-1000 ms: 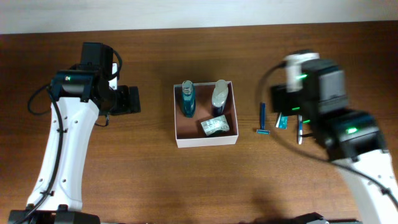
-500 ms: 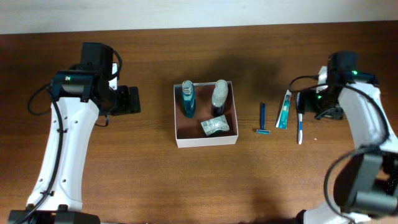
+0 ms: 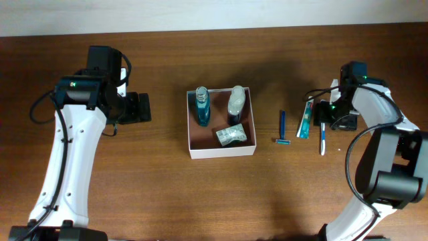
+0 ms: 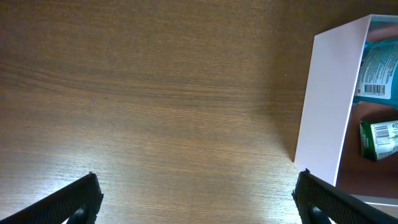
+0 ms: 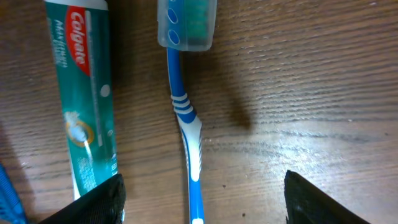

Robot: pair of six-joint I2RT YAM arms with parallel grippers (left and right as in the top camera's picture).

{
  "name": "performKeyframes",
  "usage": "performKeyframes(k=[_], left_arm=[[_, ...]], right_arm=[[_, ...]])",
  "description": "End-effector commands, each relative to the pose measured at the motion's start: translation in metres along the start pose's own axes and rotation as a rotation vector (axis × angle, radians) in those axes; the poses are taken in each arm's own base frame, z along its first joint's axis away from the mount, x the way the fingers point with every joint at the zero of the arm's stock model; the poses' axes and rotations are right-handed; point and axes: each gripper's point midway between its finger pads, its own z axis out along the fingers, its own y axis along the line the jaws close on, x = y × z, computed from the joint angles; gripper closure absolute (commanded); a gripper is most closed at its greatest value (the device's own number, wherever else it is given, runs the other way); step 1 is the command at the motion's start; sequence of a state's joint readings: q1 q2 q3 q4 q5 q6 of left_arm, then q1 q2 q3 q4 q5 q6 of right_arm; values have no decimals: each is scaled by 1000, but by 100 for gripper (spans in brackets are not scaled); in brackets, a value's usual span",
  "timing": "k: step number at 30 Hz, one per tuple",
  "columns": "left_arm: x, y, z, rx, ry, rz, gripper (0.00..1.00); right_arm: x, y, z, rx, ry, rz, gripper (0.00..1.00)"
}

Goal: Pack container
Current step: 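Lower the right gripper onto the toothbrush and grasp it, then move the toothbrush into the box and release it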

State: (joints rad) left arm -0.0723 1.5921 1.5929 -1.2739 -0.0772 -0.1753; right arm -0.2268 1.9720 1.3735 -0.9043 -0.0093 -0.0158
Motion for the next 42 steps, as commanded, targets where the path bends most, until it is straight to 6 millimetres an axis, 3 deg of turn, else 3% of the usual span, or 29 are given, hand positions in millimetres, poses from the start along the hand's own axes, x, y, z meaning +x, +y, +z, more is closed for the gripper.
performKeyframes(k=[1,8,15,20,29,32,37,42], left_arm=[[2,1,-5,10,-9,7,0],[4,1,-5,9,-1,7,1],[4,1,-5,9,-1,7,0],[3,1,-5,9,-2,7,0],[3,1,-5,9,-2,7,0],[3,1,-5,9,-2,7,0],[4,1,-5,9,-1,7,1],[4,1,-5,9,-1,7,1]], right_arm=[[1,-3,11,6,20,2,26],[1,-4,18,11,28,2,27],[12,-5,39,19,98,1,27],[12,-5,39,19,98,1,27],[10,-5,39,19,91,1,69],[10,-5,39,19,90,1,76],[10,-5,39,19,91,1,96],[8,-5,32,18,85,0,96]])
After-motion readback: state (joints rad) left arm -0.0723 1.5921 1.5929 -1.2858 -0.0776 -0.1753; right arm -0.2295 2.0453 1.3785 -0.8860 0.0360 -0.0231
